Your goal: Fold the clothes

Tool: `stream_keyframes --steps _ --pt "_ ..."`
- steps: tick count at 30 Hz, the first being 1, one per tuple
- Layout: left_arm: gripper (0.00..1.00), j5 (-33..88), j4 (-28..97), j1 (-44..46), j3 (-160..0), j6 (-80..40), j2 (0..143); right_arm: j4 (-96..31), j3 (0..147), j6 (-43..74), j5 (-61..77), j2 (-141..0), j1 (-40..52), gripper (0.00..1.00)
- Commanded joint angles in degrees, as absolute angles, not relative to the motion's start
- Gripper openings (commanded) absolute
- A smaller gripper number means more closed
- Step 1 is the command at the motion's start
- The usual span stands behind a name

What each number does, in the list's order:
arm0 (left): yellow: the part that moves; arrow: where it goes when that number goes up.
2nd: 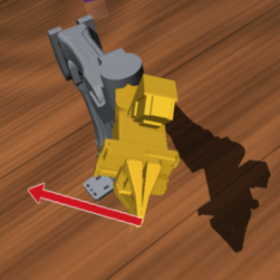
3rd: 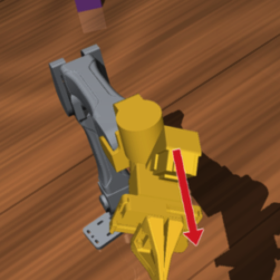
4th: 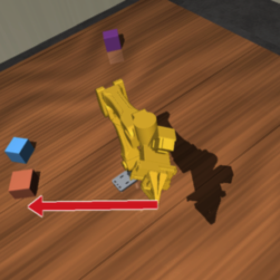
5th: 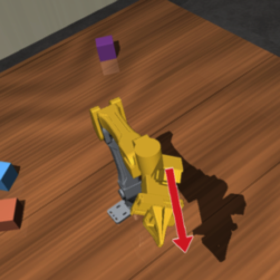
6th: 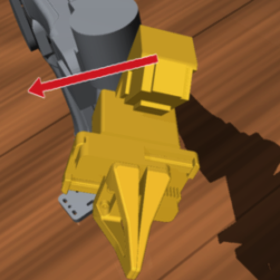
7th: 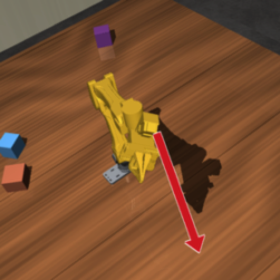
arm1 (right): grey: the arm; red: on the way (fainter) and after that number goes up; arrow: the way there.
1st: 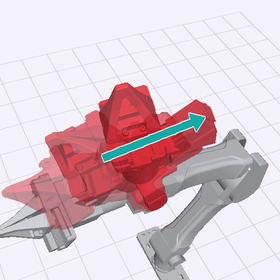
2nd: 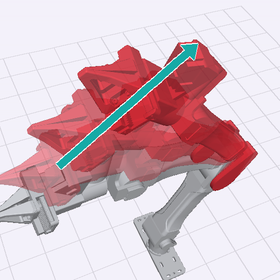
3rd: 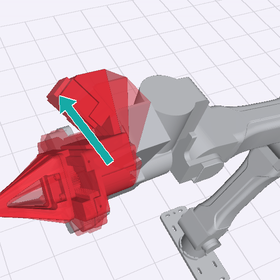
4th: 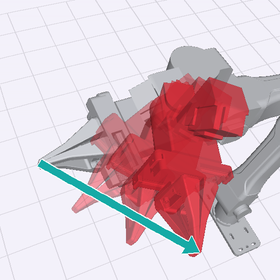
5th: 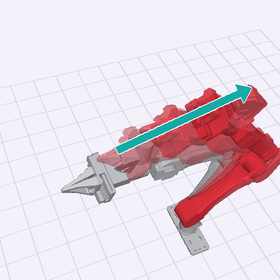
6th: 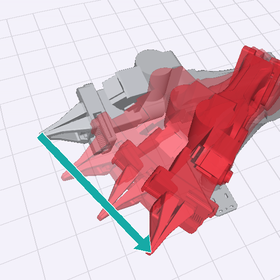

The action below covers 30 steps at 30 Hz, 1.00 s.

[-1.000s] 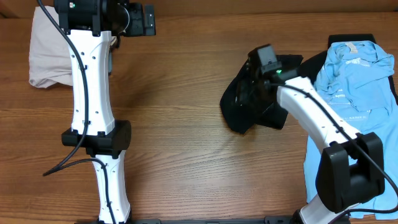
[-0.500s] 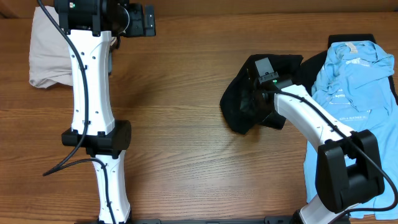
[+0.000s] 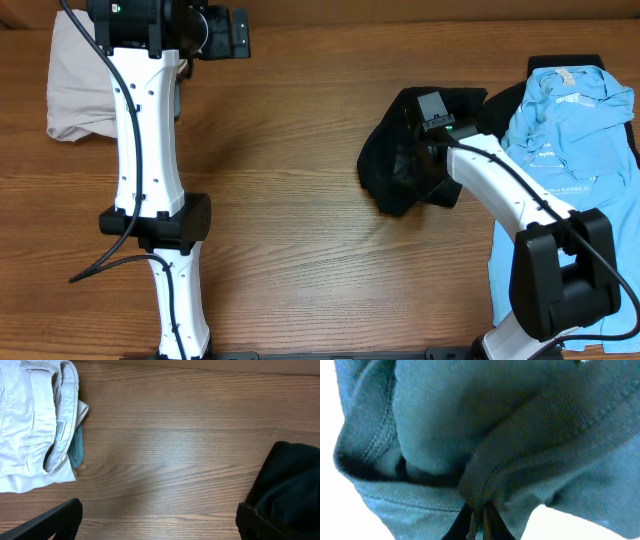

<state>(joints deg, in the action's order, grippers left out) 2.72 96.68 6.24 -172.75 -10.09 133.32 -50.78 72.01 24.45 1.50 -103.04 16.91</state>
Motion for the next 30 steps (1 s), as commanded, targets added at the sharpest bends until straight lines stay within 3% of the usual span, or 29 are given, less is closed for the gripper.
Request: stream_keyframes --steps 1,18,30 --pt "1.0 2.33 96.79 6.0 -172.46 -8.75 133.51 -52.66 76.69 25.34 0.71 -97.91 16.19 0.04" --pt "1.0 2.31 96.79 6.0 -172.46 -8.75 133.51 -62.65 74.13 25.5 1.13 -89.65 0.67 0.04" --pt "1.0 2.31 96.77 6.02 -171.89 -8.75 133.51 -48.8 52.82 25.76 1.56 -89.65 -5.34 0.04"
